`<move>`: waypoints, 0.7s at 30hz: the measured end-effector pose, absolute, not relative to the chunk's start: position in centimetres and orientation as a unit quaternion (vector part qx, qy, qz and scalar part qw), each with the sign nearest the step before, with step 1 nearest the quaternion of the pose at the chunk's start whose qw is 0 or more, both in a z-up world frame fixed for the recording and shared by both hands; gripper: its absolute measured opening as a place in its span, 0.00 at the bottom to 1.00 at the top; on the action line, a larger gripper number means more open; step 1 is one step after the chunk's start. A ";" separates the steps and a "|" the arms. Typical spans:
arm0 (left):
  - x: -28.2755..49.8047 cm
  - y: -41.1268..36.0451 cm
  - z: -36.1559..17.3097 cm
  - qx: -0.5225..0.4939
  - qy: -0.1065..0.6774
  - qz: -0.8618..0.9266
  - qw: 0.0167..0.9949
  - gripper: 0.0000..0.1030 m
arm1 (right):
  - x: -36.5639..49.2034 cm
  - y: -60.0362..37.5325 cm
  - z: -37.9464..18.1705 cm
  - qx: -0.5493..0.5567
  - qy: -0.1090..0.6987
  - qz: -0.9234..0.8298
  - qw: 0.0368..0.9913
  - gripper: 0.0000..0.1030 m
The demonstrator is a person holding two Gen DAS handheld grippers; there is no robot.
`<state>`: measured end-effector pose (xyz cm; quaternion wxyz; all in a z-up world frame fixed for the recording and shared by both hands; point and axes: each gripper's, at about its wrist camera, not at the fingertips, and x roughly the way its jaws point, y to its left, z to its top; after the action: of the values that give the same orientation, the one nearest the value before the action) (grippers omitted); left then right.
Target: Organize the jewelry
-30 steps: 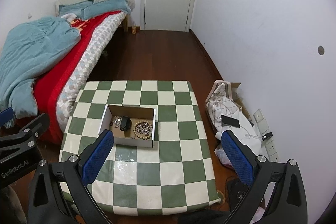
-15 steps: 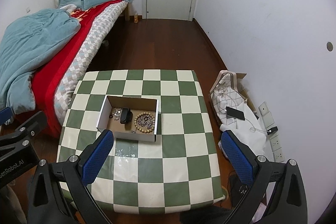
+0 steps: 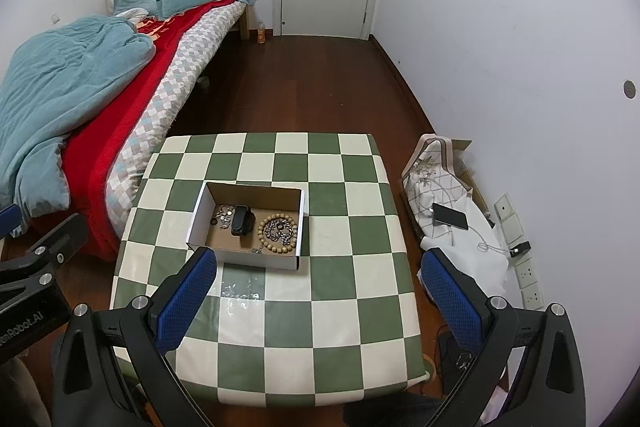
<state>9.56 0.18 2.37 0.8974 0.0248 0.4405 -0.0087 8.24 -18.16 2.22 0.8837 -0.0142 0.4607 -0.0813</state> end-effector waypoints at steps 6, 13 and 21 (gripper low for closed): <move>9.4 0.2 2.6 0.026 0.439 -0.007 0.898 1.00 | 8.1 -18.1 2.4 -0.014 0.460 -0.081 0.884 1.00; 9.1 0.3 2.7 0.029 0.437 -0.006 0.899 1.00 | 8.0 -18.1 2.6 -0.014 0.459 -0.079 0.885 1.00; 8.9 0.6 2.7 0.029 0.436 -0.001 0.899 1.00 | 7.9 -18.1 3.2 -0.015 0.457 -0.078 0.886 1.00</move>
<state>8.94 0.56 2.71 0.8993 0.0289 0.4364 -0.0015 7.95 -18.06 3.19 0.8861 -0.0148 0.4566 -0.0777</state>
